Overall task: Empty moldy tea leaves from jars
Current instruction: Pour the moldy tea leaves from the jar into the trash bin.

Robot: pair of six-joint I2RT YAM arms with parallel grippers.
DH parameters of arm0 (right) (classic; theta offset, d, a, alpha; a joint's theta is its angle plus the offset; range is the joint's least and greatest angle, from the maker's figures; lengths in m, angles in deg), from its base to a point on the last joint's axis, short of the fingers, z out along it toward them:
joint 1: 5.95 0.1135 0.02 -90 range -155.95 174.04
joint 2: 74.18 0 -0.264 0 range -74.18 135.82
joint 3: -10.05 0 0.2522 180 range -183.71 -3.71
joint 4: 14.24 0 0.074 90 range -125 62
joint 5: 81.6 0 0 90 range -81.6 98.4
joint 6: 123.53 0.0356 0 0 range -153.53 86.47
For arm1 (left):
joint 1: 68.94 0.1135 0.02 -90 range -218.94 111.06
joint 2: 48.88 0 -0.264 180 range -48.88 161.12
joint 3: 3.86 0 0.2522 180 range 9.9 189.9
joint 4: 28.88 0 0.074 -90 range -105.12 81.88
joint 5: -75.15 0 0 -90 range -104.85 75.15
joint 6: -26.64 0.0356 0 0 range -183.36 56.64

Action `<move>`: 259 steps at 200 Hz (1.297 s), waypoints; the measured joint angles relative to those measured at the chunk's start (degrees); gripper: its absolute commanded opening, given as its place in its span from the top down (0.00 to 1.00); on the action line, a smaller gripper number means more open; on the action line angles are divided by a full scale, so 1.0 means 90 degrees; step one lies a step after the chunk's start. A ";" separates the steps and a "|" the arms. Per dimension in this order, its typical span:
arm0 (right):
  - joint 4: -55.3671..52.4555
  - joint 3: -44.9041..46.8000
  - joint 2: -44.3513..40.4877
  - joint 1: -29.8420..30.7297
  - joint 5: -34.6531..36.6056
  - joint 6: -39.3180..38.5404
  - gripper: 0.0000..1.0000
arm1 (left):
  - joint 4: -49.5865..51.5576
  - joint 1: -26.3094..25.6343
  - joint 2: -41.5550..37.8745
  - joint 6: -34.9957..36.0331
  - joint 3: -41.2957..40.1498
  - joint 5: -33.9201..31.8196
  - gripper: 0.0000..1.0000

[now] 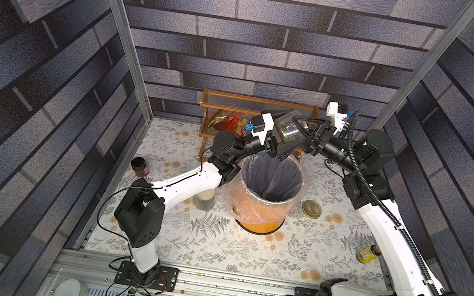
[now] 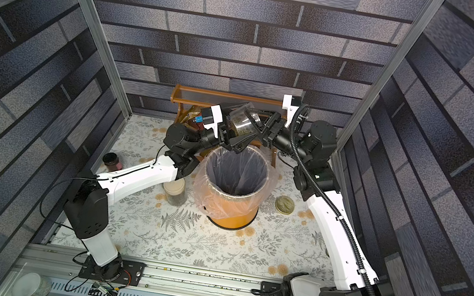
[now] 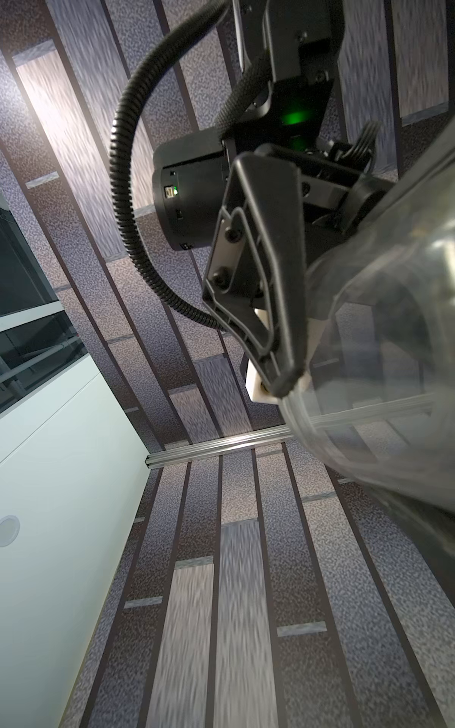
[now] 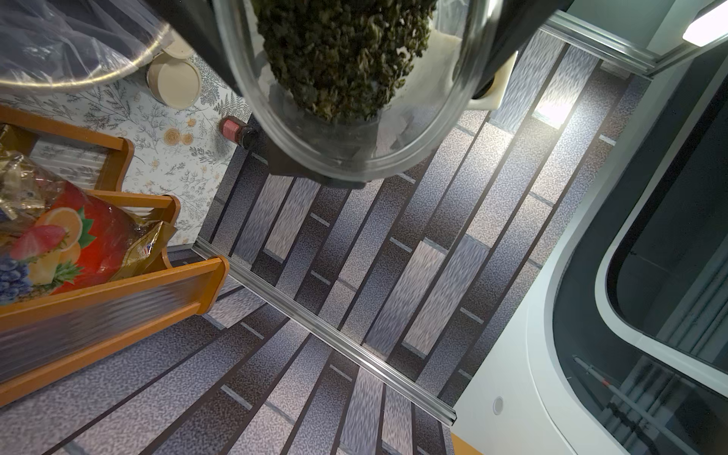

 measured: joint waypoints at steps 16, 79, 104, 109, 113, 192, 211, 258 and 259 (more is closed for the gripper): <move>0.0005 0.0027 0.0010 0.0000 -0.0007 -0.0002 0.18 | -0.0049 0.0002 0.0000 -0.0002 -0.0056 -0.0027 0.32; -0.0080 0.0085 0.0032 -0.0002 -0.0034 -0.0214 0.00 | -0.0007 0.0117 -0.0177 0.0000 -0.0406 -0.0262 0.39; -0.0350 0.0085 -0.0010 -0.0002 -0.0029 -0.0512 0.00 | 0.0243 0.0221 -0.0542 0.0005 -0.0789 -0.0374 0.39; -0.0425 0.0085 -0.0032 -0.0002 -0.0029 -0.0580 0.00 | 0.0311 0.0233 -0.0617 0.0007 -0.0855 -0.0381 0.39; -0.0486 0.0085 -0.0053 -0.0002 -0.0027 -0.0641 0.00 | 0.0372 0.0248 -0.0685 0.0007 -0.0913 -0.0396 0.39; -0.1258 0.0843 -0.0780 -0.0270 0.0155 -0.1469 0.00 | 0.2025 0.0199 -0.1955 0.0255 -0.1610 -0.0593 0.40; -0.1445 0.1122 -0.0920 -0.0493 0.0231 -0.1593 0.00 | 0.2688 0.0097 -0.2159 0.0357 -0.1678 -0.0687 0.40; -0.2412 0.1217 -0.1273 -0.0823 0.0750 -0.2302 0.00 | 0.4529 -0.0160 -0.2509 0.0461 -0.1688 -0.1003 0.41; -0.2429 0.1217 -0.1277 -0.0826 0.0758 -0.2312 0.00 | 0.4590 -0.0168 -0.2516 0.0461 -0.1688 -0.1005 0.41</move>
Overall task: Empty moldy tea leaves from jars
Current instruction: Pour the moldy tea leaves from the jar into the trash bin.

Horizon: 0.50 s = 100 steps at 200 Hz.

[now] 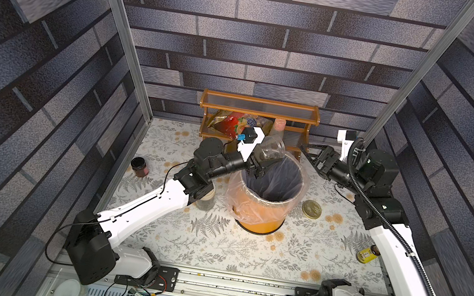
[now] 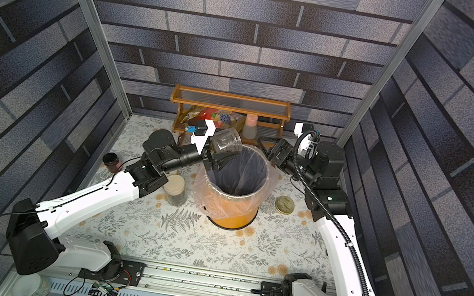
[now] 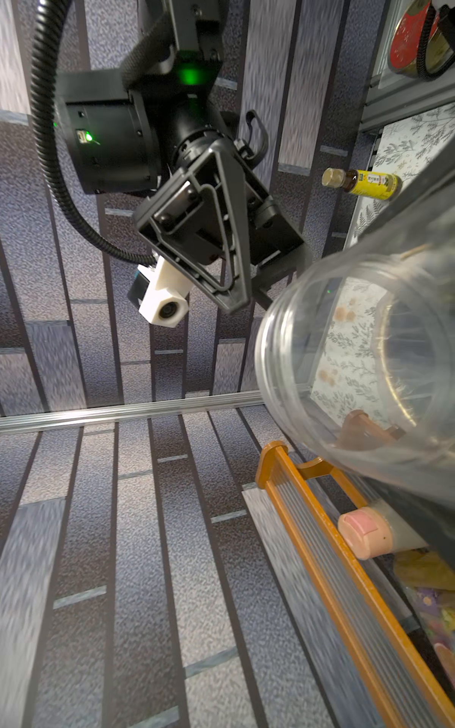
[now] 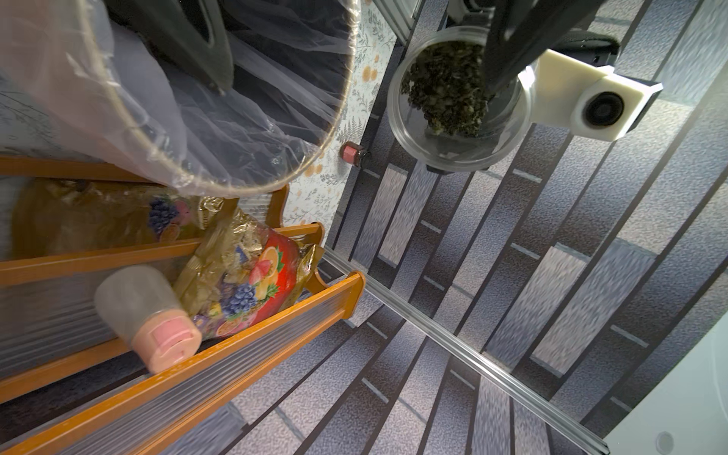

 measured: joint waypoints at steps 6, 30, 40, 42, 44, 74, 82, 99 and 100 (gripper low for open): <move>-0.0124 0.0000 -0.0036 -0.0015 0.0073 -0.0097 0.00 | 0.0265 -0.0027 -0.0024 0.0002 0.0007 -0.0032 0.41; -0.0576 0.0002 -0.0153 -0.0032 0.0357 -0.0425 0.00 | 0.1547 -0.0160 -0.0032 0.0109 0.0206 -0.0189 0.41; -0.0714 0.0012 -0.0194 -0.0044 0.0444 -0.0522 0.00 | 0.2147 -0.0214 -0.0032 0.0153 0.0364 -0.0260 0.41; -0.0736 0.0015 -0.0199 -0.0049 0.0452 -0.0539 0.00 | 0.2273 -0.0221 -0.0032 0.0165 0.0403 -0.0284 0.41; -0.0758 0.0019 -0.0206 -0.0053 0.0469 -0.0556 0.00 | 0.2392 -0.0226 -0.0032 0.0170 0.0447 -0.0304 0.41; -0.1001 0.0134 -0.0277 -0.0056 0.0636 -0.0736 0.00 | 0.4065 -0.0267 0.0121 0.0270 0.1324 -0.0444 0.41; -0.1052 0.0170 -0.0289 -0.0056 0.0685 -0.0772 0.00 | 0.4435 -0.0267 0.0236 0.0284 0.1617 -0.0493 0.41; -0.1158 0.0214 -0.0299 -0.0056 0.0755 -0.0850 0.00 | 0.5350 -0.0267 0.0595 0.0287 0.2351 -0.0590 0.41; -0.1166 0.0216 -0.0299 -0.0056 0.0760 -0.0850 0.00 | 0.5387 -0.0267 0.0612 0.0289 0.2378 -0.0595 0.41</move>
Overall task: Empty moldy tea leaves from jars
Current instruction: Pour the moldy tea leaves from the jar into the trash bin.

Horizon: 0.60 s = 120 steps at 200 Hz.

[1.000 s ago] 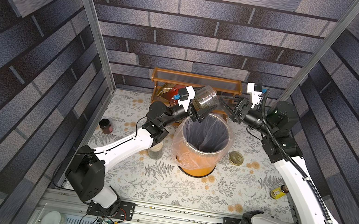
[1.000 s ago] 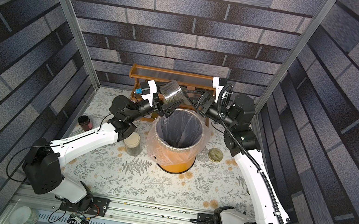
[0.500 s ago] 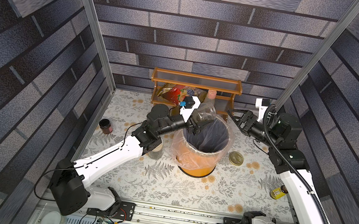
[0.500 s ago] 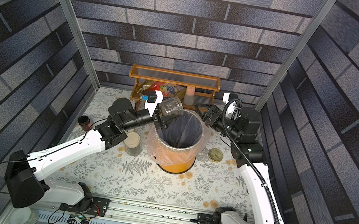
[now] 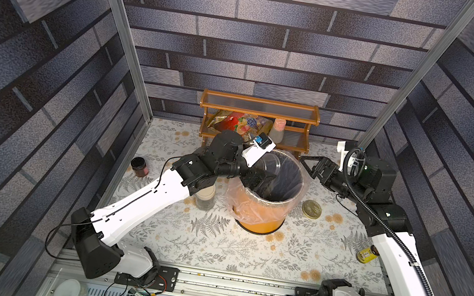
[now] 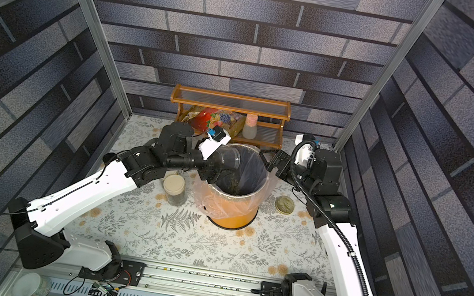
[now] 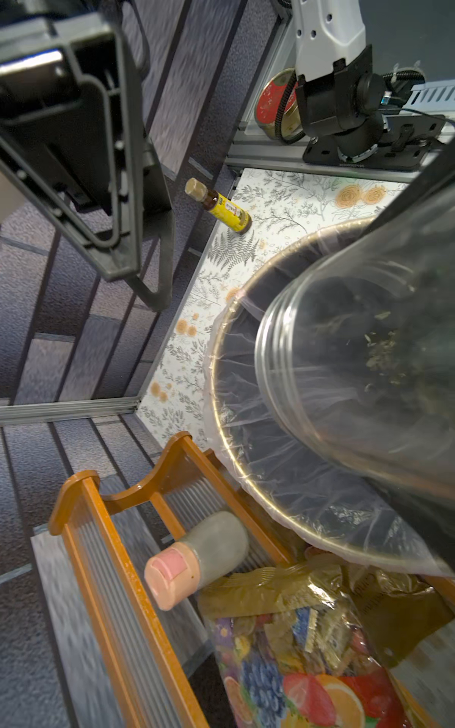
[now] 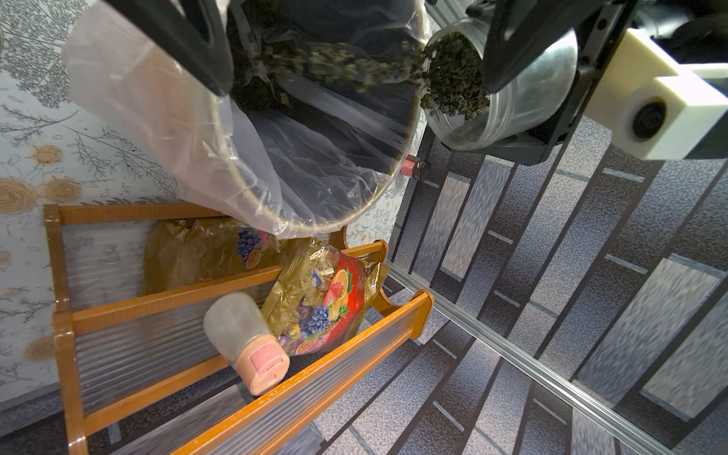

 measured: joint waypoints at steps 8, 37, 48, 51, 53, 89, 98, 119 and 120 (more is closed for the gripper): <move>-0.0036 0.0005 0.0000 0.0000 0.0024 -0.0027 0.00 | 0.0440 0.0000 0.0243 -0.0002 0.0386 -0.0061 0.41; -0.0189 0.0007 0.0000 -0.0019 0.0138 -0.0141 0.00 | 0.1834 0.0000 0.1132 -0.0010 0.1496 -0.0304 0.41; -0.0223 0.0019 -0.0002 -0.0046 0.0158 -0.0187 0.00 | 0.2297 -0.0005 0.1447 -0.0012 0.1787 -0.0427 0.41; -0.0238 0.0024 -0.0007 -0.0056 0.0155 -0.0189 0.00 | 0.2397 -0.0015 0.1508 -0.0012 0.1846 -0.0449 0.41; -0.0245 0.0029 -0.0007 -0.0063 0.0158 -0.0197 0.00 | 0.2463 -0.0024 0.1554 -0.0012 0.1882 -0.0464 0.41; -0.0306 0.0109 -0.0061 -0.0185 0.0153 -0.0255 0.00 | 0.3497 -0.0075 0.2132 -0.0029 0.2727 -0.0806 0.42; -0.0306 0.0112 -0.0061 -0.0216 0.0148 -0.0255 0.00 | 0.3699 -0.0124 0.2246 -0.0027 0.3072 -0.0925 0.42; -0.0304 0.0114 -0.0063 -0.0233 0.0121 -0.0255 0.00 | 0.3903 -0.0301 0.2375 -0.0022 0.3704 -0.1129 0.42; -0.0304 0.0114 -0.0063 -0.0233 0.0121 -0.0255 0.00 | 0.3905 -0.0308 0.2375 -0.0022 0.3716 -0.1137 0.42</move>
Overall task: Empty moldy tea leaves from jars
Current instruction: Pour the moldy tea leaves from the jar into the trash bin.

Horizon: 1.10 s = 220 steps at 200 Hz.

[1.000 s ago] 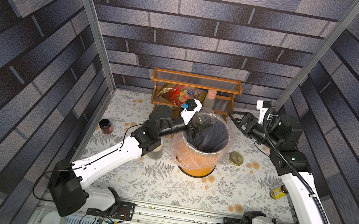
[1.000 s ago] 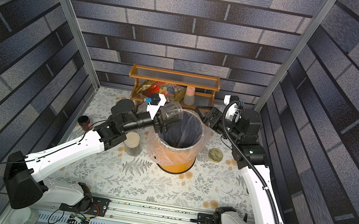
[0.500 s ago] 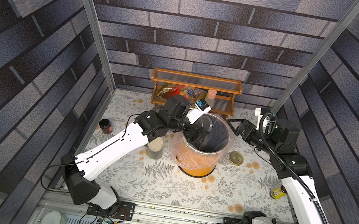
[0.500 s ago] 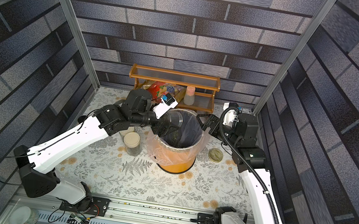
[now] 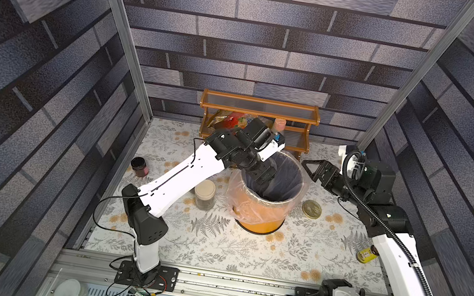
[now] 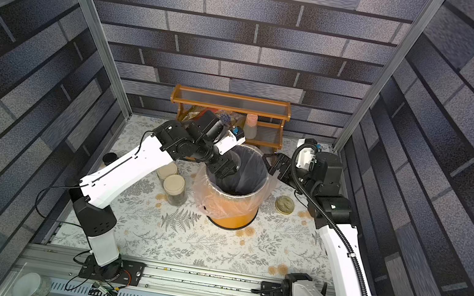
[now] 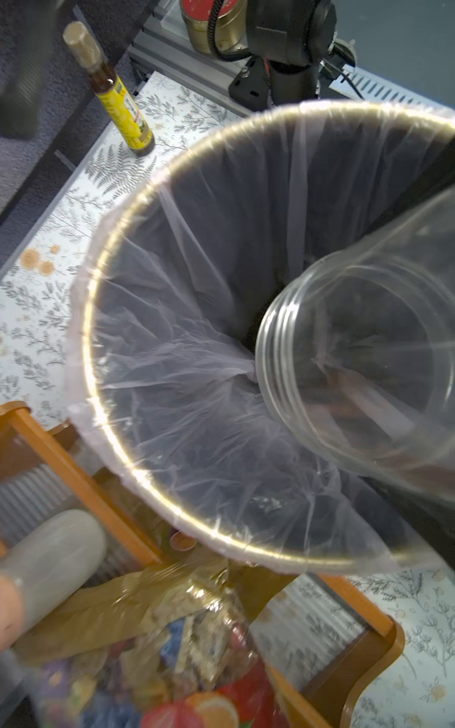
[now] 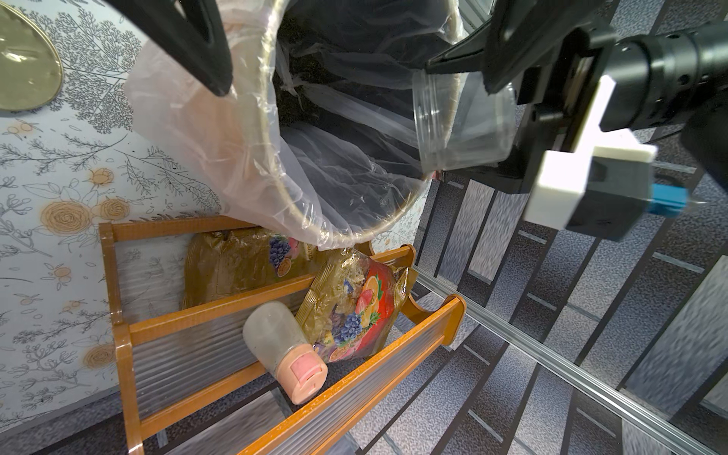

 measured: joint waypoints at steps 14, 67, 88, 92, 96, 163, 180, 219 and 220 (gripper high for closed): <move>0.0000 0.0000 -0.0012 -0.0032 -0.0017 0.0002 0.00 | 0.0044 -0.0112 -0.0005 0.0019 0.0204 -0.0104 0.43; 0.0648 0.0529 -0.0270 -0.0087 -0.0588 0.0653 0.00 | -0.1443 -0.0039 -0.0716 0.0304 -0.1149 0.0109 0.42; 0.1365 0.0896 -0.0476 -0.0087 -0.0950 0.1209 0.00 | -0.2703 0.0168 -0.1324 0.0328 -0.2135 0.0481 0.40; 0.1525 0.0979 -0.0522 -0.0087 -0.1032 0.1345 0.00 | -0.3002 0.0202 -0.1423 0.0328 -0.2297 0.0566 0.40; 0.1678 0.1049 -0.0561 -0.0087 -0.1098 0.1462 0.00 | -0.3274 0.0231 -0.1515 0.0328 -0.2436 0.0636 0.39; 0.3971 0.1564 -0.0809 -0.0087 -0.1741 0.3259 0.00 | -0.7655 0.0393 -0.1707 -0.0100 -0.3405 0.1596 0.39; 0.4376 0.1559 -0.0828 -0.0085 -0.1746 0.3541 0.00 | -0.8449 0.0355 -0.1491 -0.0270 -0.3402 0.1734 0.39; 0.4850 0.1229 -0.0619 -0.0085 -0.1739 0.3944 0.00 | -0.9411 0.0177 -0.0889 -0.0529 -0.3322 0.1960 0.39; 0.4852 0.1217 -0.0612 -0.0085 -0.1739 0.3944 0.00 | -0.9423 0.0175 -0.0879 -0.0532 -0.3320 0.1962 0.38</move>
